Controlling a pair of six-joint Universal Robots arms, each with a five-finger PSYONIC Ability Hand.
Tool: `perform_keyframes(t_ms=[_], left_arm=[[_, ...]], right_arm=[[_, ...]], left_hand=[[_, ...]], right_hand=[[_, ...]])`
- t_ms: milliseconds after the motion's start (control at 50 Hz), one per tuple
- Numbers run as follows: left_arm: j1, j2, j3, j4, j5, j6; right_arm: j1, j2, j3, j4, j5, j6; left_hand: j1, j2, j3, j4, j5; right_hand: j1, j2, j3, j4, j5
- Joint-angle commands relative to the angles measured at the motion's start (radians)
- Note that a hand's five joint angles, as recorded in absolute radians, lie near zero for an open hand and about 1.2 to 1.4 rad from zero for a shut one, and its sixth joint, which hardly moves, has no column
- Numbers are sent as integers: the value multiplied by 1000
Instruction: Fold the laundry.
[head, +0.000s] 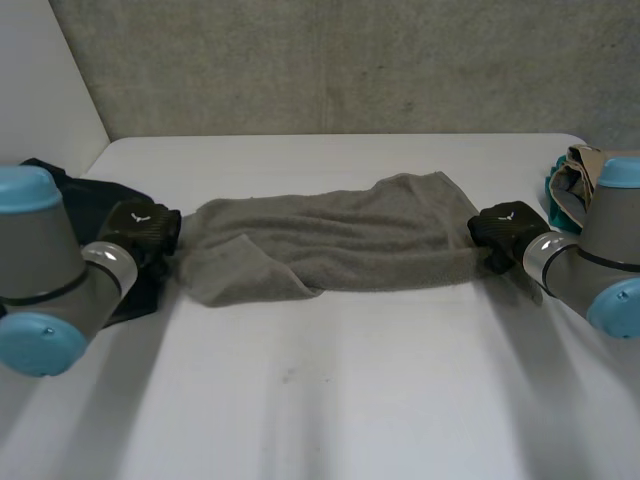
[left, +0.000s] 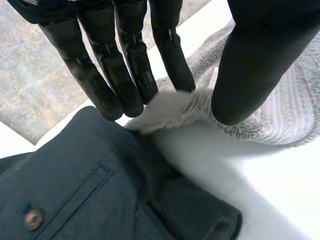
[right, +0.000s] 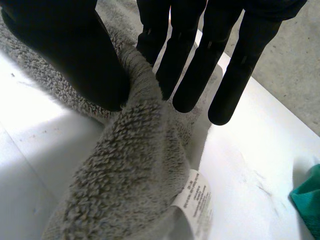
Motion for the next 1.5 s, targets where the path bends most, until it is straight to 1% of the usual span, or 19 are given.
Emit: perform_keyframes(t_ms=[20,100,260,400,540,620,700,820,880,900,960,1000,1060,1140,1220,1320,1380,1440,1500], left_arm=[[13,74,2,-133,1,81],[19,104,25,-185,2,120],[-8,109,151,-188,77,71],[-86,-44,314,-202,200,42],[-131,-254,519,-346,254,110],[-146,-360,642,-460,292,172],[-163,-437,728,-533,306,203],[-182,-483,762,-549,291,218],[-191,-491,765,-547,286,227],[-195,-492,771,-547,280,238],[-200,-486,783,-544,253,246],[-200,-471,799,-530,194,238],[-191,-436,817,-477,89,217],[-175,-390,825,-350,13,184],[-162,-356,876,-122,15,167],[-154,-276,943,184,-68,106],[-159,-217,929,328,-114,45],[-171,-169,889,401,-133,3],[-177,-134,828,401,-119,-11]], right_arm=[[7,-11,1,15,17,-12],[19,-41,1,49,17,-12],[50,-149,1,108,8,8],[77,-259,4,144,-6,47],[96,-342,4,148,-6,115],[104,-380,-13,150,-6,153],[110,-416,-48,150,-15,187],[122,-451,-108,159,-24,239],[125,-454,-129,167,-27,248],[124,-449,-143,171,-26,248],[117,-443,-160,178,-23,245],[107,-420,-177,179,-17,236],[85,-385,-195,185,3,216],[68,-318,-228,187,34,186],[61,-210,-342,173,88,169],[77,-84,-595,-23,230,256],[87,-86,-607,-184,272,345],[107,-104,-565,-340,272,409],[122,-138,-484,-396,258,409]], left_hand=[[-246,-255,-262,-258,-260],[-698,-707,-714,-710,-712],[-651,-660,-667,-663,-665],[-416,-425,-432,-428,-430],[-160,-169,-176,-172,-174],[-195,-204,-211,-207,-209],[-362,-371,-378,-374,-377],[-354,-363,-370,-366,-368],[-181,-190,-197,-194,-196],[72,63,56,60,58],[467,458,451,455,453],[524,515,508,512,510],[524,515,508,512,510],[524,515,508,512,510],[524,515,508,512,510],[524,515,508,512,510],[524,515,508,512,510],[524,515,508,512,510],[524,515,508,512,510]], right_hand=[[254,213,209,202,235],[254,213,209,202,235],[254,213,209,202,235],[254,213,209,202,235],[254,213,209,202,235],[254,213,209,202,235],[254,213,209,202,235],[254,213,209,202,235],[254,213,209,202,235],[254,213,209,202,235],[254,213,209,202,235],[254,213,209,202,235],[254,213,209,202,235],[254,213,209,202,235],[254,213,209,202,235],[254,213,209,202,235],[254,213,209,202,235],[254,213,209,202,235],[254,213,209,202,235]])
